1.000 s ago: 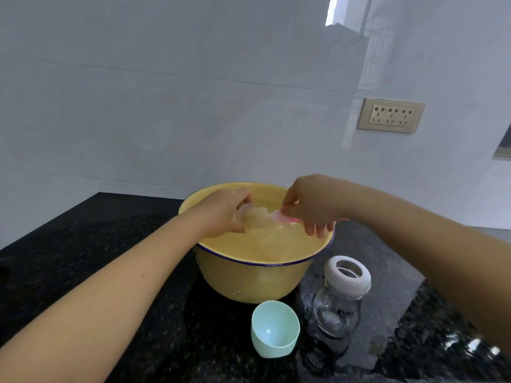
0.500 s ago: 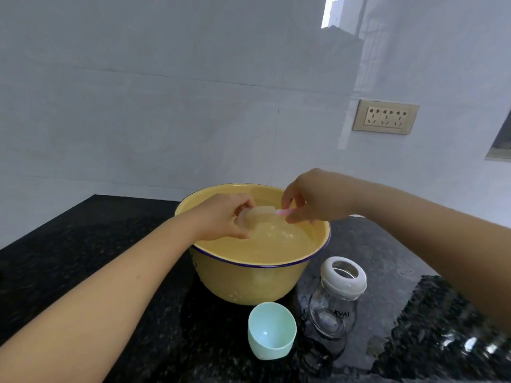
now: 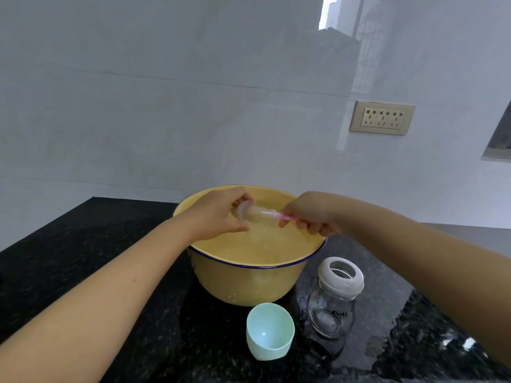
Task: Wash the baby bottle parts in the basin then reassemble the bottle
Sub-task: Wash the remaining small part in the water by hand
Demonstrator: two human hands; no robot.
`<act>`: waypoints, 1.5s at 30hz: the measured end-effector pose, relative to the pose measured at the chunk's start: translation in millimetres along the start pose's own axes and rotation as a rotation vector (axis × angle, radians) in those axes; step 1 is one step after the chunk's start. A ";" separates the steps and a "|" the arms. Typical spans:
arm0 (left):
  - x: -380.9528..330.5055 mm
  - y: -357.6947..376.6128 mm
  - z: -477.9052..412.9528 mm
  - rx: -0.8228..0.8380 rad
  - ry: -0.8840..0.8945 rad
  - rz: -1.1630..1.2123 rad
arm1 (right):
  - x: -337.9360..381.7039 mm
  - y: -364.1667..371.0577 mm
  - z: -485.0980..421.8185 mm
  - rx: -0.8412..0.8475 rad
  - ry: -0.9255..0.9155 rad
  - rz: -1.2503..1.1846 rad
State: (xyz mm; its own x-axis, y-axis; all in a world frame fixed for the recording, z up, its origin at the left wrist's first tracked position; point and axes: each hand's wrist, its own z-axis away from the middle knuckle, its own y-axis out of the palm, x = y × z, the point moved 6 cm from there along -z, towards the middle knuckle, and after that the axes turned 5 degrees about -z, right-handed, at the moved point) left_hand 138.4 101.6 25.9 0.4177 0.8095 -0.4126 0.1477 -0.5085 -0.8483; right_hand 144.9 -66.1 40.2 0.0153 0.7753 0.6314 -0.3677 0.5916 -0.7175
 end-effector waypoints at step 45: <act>2.3 13.5 -6.0 0.101 0.029 -0.355 | 11.6 6.8 -14.8 -0.184 -0.322 0.486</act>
State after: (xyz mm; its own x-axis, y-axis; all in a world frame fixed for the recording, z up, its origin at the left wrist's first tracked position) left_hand 146.8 94.8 15.5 0.3816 0.9210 -0.0788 0.1988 -0.1651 -0.9660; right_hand 156.3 -49.8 38.3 -0.4068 0.8771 0.2553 -0.0950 0.2373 -0.9668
